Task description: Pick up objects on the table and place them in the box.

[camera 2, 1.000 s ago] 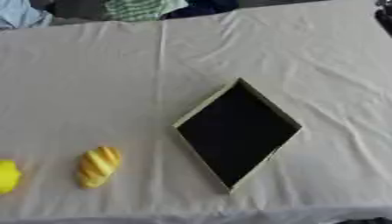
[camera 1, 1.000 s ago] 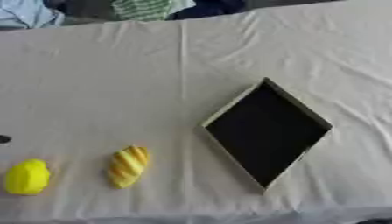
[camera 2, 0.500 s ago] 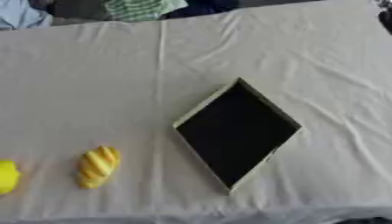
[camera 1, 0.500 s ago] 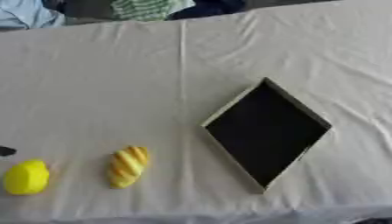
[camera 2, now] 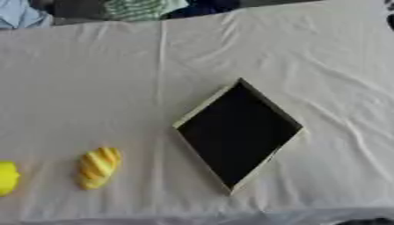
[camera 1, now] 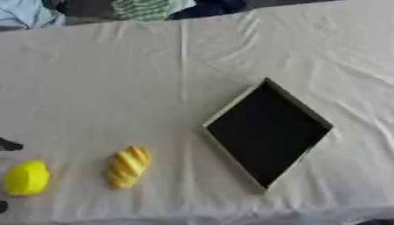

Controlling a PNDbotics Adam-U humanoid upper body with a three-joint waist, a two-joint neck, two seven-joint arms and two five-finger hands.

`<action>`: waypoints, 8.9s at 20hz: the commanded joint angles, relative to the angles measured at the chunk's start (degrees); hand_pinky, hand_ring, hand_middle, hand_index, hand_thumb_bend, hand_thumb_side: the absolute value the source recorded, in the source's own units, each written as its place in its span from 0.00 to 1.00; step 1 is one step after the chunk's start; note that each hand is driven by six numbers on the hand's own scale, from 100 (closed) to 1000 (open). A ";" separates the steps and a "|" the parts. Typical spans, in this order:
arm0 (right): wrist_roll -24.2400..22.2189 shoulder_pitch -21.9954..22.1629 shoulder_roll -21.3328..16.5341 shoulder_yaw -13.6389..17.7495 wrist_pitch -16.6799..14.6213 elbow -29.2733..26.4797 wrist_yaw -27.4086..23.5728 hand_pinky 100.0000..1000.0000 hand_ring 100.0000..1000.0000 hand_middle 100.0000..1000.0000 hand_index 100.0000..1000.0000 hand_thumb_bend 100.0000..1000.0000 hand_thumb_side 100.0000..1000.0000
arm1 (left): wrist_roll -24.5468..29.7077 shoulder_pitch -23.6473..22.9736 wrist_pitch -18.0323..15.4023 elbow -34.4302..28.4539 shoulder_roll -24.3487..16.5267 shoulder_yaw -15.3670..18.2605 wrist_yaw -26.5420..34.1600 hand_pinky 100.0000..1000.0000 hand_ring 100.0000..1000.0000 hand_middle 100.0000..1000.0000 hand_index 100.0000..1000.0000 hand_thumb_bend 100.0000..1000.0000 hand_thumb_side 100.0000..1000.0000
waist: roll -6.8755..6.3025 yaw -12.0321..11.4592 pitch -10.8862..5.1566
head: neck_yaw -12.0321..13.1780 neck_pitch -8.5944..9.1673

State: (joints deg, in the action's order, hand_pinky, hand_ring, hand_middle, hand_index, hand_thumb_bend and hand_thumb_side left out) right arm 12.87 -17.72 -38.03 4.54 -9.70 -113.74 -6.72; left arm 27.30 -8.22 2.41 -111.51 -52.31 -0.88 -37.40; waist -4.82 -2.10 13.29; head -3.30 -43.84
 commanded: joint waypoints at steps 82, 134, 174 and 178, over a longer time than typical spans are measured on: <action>-0.04 -5.30 -3.77 -1.50 1.10 -0.86 -0.99 0.90 0.80 0.68 0.83 0.00 0.51 | -2.10 52.44 -9.68 17.89 46.03 -32.70 -14.30 0.65 0.53 0.43 0.61 0.00 0.00 | 0.08 1.08 -0.87 | -1.22 -0.28; 3.02 -2.98 -5.26 0.77 -0.55 -0.86 1.33 0.90 0.80 0.68 0.82 0.00 0.51 | -9.40 24.26 -2.30 -3.08 9.75 -13.55 9.81 0.85 0.80 0.72 0.90 0.29 0.42 | -0.44 -0.97 2.42 | 2.08 -0.28; 1.97 -2.05 -3.81 1.03 0.55 -0.86 0.23 0.91 0.80 0.68 0.83 0.00 0.52 | -1.86 25.21 -2.89 -3.08 12.83 -20.02 -4.37 0.86 0.82 0.74 0.87 0.33 0.21 | -1.00 -0.71 2.40 | 1.28 -0.28; 2.16 -2.14 -3.58 1.05 0.60 -0.86 0.04 0.91 0.80 0.68 0.83 0.00 0.52 | 0.66 25.73 -2.37 -3.08 13.18 -20.41 -3.89 0.86 0.81 0.74 0.87 0.33 0.20 | -1.07 -0.64 2.38 | 1.26 -0.28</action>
State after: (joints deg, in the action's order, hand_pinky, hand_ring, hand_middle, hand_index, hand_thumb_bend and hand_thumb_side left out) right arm 15.02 -19.32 -40.66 4.89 -9.12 -113.74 -6.28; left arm 27.22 16.78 -0.08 -113.75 -38.28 -21.59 -41.54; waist -6.08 -2.77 16.62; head -1.94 -43.85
